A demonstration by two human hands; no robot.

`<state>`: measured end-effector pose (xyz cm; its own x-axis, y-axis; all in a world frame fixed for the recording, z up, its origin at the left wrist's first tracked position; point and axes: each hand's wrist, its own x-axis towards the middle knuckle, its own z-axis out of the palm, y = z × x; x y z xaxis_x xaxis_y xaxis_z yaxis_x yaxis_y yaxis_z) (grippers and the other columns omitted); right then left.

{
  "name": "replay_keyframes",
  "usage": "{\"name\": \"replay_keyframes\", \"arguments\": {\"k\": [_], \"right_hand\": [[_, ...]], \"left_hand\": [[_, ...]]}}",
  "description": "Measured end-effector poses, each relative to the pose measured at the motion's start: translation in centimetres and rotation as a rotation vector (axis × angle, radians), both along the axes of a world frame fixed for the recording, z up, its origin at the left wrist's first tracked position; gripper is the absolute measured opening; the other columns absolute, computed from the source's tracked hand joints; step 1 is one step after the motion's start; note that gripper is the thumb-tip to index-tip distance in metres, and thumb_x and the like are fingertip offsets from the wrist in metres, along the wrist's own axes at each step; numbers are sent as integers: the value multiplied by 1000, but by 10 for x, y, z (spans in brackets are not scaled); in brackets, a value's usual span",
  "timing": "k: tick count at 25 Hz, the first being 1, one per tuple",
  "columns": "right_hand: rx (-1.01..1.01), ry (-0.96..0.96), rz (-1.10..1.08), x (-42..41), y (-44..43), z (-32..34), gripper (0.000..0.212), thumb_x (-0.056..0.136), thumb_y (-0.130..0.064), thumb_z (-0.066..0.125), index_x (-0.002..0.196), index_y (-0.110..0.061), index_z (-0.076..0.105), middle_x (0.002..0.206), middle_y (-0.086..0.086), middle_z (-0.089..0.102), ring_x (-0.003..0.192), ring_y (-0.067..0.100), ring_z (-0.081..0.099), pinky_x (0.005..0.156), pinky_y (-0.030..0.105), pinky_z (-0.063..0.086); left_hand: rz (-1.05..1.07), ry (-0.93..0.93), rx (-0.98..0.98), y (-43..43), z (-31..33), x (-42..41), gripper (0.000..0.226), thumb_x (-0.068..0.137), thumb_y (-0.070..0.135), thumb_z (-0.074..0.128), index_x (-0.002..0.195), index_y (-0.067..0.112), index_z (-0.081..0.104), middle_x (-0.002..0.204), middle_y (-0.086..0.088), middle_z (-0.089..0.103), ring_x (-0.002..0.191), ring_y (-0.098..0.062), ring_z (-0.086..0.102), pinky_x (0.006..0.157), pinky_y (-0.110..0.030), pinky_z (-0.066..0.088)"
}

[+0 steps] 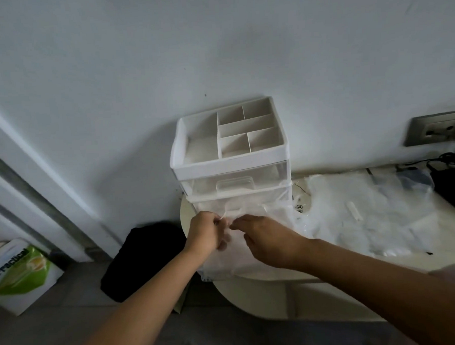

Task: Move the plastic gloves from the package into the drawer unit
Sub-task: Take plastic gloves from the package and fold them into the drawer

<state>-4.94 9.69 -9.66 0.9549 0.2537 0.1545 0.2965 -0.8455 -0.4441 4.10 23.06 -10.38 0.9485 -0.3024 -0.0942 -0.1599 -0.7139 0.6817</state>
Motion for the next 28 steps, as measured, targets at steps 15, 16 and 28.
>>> {"name": "replay_keyframes", "arguments": {"k": [15, 16, 28], "right_hand": [[-224, 253, -64, 25, -2, -28, 62, 86, -41, 62, 139, -14, 43, 141, 3, 45, 127, 24, 40, 105, 34, 35], [-206, 253, -69, 26, 0, -29, 58, 86, -41, 62, 135, -13, 48, 135, 4, 50, 122, 24, 44, 102, 33, 37], [-179, 487, -221, 21, -4, -25, 82, 82, -47, 65, 147, -23, 23, 156, 8, 9, 142, 40, 3, 112, 55, 17]], "left_hand": [[-80, -572, 568, 4, 24, -11, 26, 92, 37, 59, 99, 11, 57, 97, -3, 66, 92, -21, 65, 66, -28, 43], [-98, -568, 520, 0, 23, -13, 24, 92, 33, 60, 101, 10, 59, 97, -3, 66, 92, -21, 65, 68, -28, 45], [-423, 88, 620, -9, -42, 11, 83, 86, 35, 66, 149, 11, 18, 154, -12, 19, 139, -30, 27, 113, -39, 29]]}}
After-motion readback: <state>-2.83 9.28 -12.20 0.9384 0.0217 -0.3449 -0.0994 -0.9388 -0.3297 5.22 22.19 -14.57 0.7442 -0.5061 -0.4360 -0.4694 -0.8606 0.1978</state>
